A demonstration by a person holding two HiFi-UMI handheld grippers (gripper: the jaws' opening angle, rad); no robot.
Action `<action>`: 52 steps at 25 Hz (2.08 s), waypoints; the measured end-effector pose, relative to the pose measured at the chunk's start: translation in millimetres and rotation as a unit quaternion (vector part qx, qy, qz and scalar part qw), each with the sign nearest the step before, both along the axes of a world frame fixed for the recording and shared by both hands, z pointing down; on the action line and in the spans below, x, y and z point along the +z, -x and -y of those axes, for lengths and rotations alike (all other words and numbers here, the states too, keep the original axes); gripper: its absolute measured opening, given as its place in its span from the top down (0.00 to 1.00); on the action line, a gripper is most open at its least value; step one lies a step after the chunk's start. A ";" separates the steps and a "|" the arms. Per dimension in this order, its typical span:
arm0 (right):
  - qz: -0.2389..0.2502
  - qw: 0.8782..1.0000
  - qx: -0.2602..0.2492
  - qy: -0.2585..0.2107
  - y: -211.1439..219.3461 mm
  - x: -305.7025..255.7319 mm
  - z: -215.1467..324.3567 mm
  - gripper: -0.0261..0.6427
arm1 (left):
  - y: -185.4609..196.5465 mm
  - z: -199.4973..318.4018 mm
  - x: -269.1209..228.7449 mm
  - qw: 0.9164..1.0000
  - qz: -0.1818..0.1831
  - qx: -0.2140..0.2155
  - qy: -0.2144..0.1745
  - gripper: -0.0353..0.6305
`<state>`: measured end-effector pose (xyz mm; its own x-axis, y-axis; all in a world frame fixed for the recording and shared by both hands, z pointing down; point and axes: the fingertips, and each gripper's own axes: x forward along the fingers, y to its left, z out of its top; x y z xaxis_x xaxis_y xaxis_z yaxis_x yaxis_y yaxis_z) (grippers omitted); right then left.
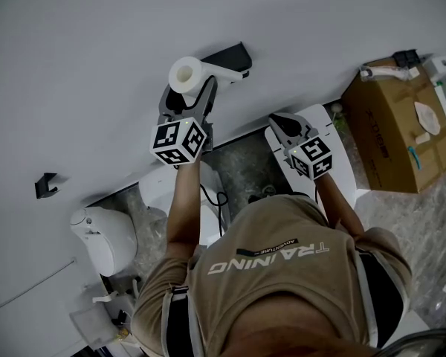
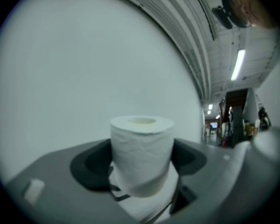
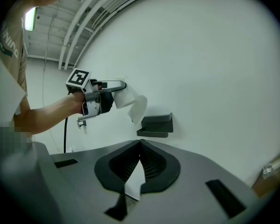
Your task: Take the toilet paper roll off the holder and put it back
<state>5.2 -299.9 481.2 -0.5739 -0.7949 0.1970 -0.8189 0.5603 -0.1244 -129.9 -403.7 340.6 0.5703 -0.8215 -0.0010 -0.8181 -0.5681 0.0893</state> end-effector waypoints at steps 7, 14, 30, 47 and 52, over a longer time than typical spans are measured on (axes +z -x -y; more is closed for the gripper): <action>-0.001 1.000 0.015 0.007 -21.0 5.3 5.8 0.94 | -11.8 38.0 -15.0 1.000 -0.010 -0.003 -0.003 0.37; -0.005 1.000 0.011 0.013 -29.9 9.5 6.4 0.94 | -24.2 73.4 -10.3 1.000 0.009 -0.021 -0.001 0.37; -0.007 1.000 0.012 0.026 -56.9 21.6 -2.9 0.94 | -35.8 106.4 60.4 0.991 0.093 -0.076 0.058 0.37; 0.001 1.000 -0.001 0.026 -51.5 23.3 -1.8 0.94 | -35.6 106.0 57.9 0.991 0.086 -0.083 0.056 0.33; 0.003 1.000 -0.004 0.029 -50.5 25.4 -4.5 0.94 | -26.1 97.8 49.2 0.994 0.053 -0.091 0.031 0.28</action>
<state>55.7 -295.4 506.6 -0.5808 -0.7783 0.2387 -0.8140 0.5580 -0.1612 -103.8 -501.5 389.8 0.4056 -0.9079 0.1061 -0.9139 -0.4051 0.0272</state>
